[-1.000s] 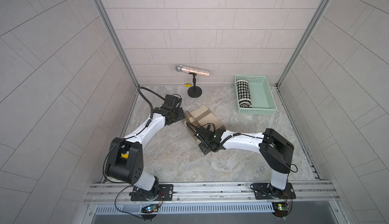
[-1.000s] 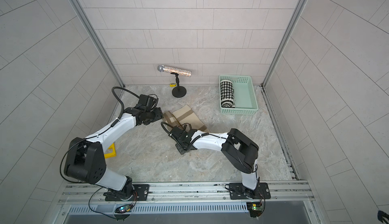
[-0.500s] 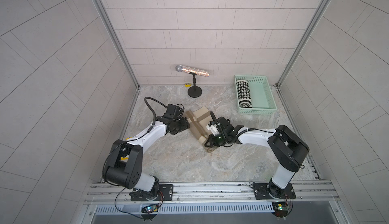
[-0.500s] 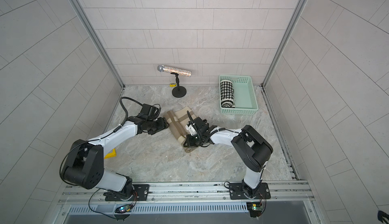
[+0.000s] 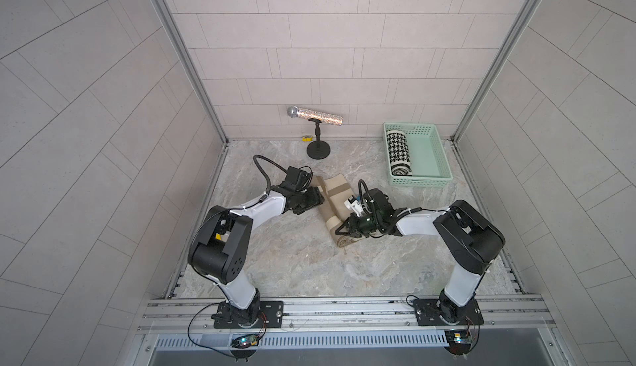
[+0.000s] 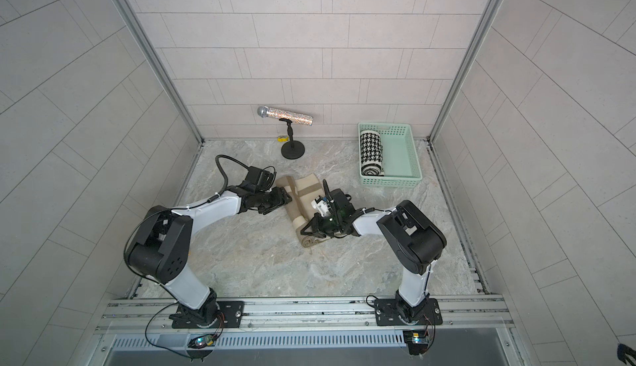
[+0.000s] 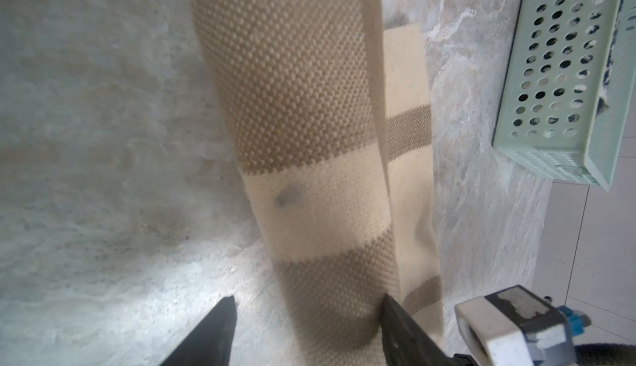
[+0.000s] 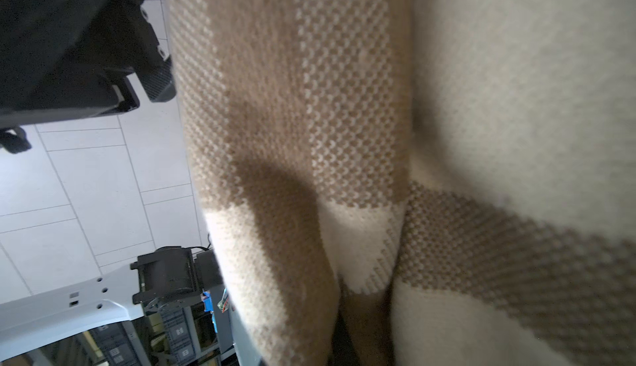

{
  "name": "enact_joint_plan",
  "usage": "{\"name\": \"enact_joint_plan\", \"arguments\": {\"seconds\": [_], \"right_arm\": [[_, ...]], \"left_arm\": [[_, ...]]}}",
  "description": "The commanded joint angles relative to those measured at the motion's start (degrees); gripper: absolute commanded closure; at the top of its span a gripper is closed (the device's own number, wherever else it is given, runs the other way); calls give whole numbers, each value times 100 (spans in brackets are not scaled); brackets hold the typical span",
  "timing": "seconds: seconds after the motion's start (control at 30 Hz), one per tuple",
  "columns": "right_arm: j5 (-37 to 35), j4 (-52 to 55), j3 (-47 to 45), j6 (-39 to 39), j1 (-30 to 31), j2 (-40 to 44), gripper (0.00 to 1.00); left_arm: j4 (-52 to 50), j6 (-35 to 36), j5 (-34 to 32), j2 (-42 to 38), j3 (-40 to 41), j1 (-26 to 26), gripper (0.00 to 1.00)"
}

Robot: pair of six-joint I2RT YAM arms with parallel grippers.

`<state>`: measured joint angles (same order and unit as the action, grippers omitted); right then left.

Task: Roll up the scarf and place it into the basket
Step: Roll the scarf at the center of the board.

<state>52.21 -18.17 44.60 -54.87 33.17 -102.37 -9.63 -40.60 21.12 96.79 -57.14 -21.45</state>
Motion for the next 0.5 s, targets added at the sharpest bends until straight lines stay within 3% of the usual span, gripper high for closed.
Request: {"name": "enact_joint_plan", "arguments": {"seconds": [0.0,0.1,0.2,0.33,0.47], "right_arm": [[249,-695,-91,-478,-47,-175,100],[123,-365,-59,-220,-47,-171,96],[-248,802,176,544,-47,-12,89],[-1471,3253,767,1979,26,333,73],[-2244,4138,992,2544,80,672,61]], "left_arm": [[230,-63,-205,306,-338,-69,29],[219,-44,-221,697,-606,-120,33],[145,6,-275,1015,-822,-217,48],[-417,251,-844,1149,-1139,-400,100],[-1139,339,-1561,918,-1188,-467,100]]}}
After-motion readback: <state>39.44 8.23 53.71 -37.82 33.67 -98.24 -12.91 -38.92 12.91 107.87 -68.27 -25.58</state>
